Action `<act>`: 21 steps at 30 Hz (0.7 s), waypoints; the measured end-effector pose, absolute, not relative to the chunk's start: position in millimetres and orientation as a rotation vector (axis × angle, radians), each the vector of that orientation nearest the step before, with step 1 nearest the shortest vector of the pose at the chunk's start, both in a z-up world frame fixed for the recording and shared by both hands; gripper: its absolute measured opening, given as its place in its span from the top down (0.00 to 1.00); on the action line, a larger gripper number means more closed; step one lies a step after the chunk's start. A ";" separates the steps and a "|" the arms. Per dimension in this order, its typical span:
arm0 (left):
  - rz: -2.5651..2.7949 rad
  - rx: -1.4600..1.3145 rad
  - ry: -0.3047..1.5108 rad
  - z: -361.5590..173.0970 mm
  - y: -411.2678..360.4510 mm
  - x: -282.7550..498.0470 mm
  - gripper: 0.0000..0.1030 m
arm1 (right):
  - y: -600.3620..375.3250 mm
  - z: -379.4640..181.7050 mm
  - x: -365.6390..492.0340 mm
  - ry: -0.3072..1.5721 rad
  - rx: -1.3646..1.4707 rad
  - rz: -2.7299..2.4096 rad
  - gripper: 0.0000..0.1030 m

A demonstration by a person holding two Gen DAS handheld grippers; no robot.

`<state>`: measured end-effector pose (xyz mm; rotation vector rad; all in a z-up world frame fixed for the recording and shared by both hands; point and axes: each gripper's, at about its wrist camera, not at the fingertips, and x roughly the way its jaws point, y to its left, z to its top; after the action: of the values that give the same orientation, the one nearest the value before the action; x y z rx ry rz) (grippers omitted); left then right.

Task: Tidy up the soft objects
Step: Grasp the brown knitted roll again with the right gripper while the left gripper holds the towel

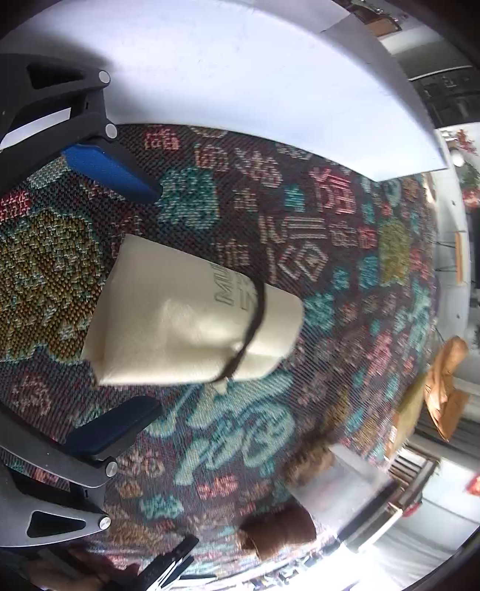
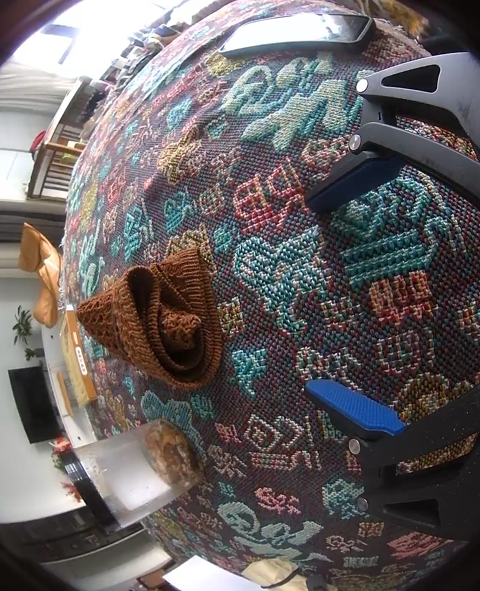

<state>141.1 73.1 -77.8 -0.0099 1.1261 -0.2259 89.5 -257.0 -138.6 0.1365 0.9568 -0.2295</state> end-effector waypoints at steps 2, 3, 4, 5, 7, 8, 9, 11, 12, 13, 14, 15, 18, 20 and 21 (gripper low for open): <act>-0.219 0.091 1.026 -58.6 64.3 136.1 0.00 | -261.5 -135.9 86.1 0.949 0.168 -0.219 0.09; -0.210 0.166 1.002 -55.9 55.9 136.7 0.00 | -266.6 -132.4 82.9 0.932 0.208 -0.200 0.10; -0.203 0.239 1.000 -59.0 47.9 139.2 0.00 | -273.6 -128.0 77.9 0.902 0.269 -0.163 0.10; -0.197 0.308 1.015 -66.7 40.0 143.1 0.00 | -281.5 -123.4 71.9 0.860 0.338 -0.111 0.10; -0.177 0.406 1.048 -85.7 29.4 148.9 0.00 | -296.4 -119.6 70.0 0.831 0.396 -0.092 0.10; -0.170 0.427 1.048 -91.8 27.5 149.2 0.00 | -300.8 -121.1 76.2 0.859 0.363 -0.119 0.10; -0.170 0.432 1.045 -95.4 25.4 148.1 0.00 | -303.3 -124.2 85.8 0.902 0.315 -0.127 0.11; -0.178 0.402 1.025 -95.5 28.1 148.1 0.00 | -305.2 -129.4 106.4 0.956 0.232 -0.114 0.11; -0.185 0.378 1.031 -95.4 28.8 149.2 0.00 | -306.5 -128.3 117.2 0.958 0.191 -0.120 0.11; -0.191 0.354 1.040 -95.8 29.6 149.9 0.00 | -308.6 -127.1 129.8 0.960 0.163 -0.136 0.12; -0.196 0.333 1.047 -96.8 29.9 151.2 0.00 | -313.6 -125.9 143.4 0.965 0.156 -0.156 0.12; -0.200 0.319 1.050 -97.3 29.7 151.3 0.00 | -318.3 -124.2 156.9 0.968 0.160 -0.168 0.12; -0.204 0.306 1.053 -99.9 27.2 148.4 0.00 | -327.5 -119.8 181.2 0.948 0.168 -0.206 0.12; -0.208 0.296 1.048 -99.6 28.5 146.3 0.00 | -330.1 -120.7 181.7 1.006 0.203 -0.147 0.12; -0.209 0.288 1.042 -98.6 29.6 144.0 0.03 | -330.5 -120.8 176.3 1.050 0.216 -0.110 0.12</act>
<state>144.0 29.6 -98.6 0.2884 1.0420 -0.2095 176.3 -330.5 -120.8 0.2163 1.0500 -0.1098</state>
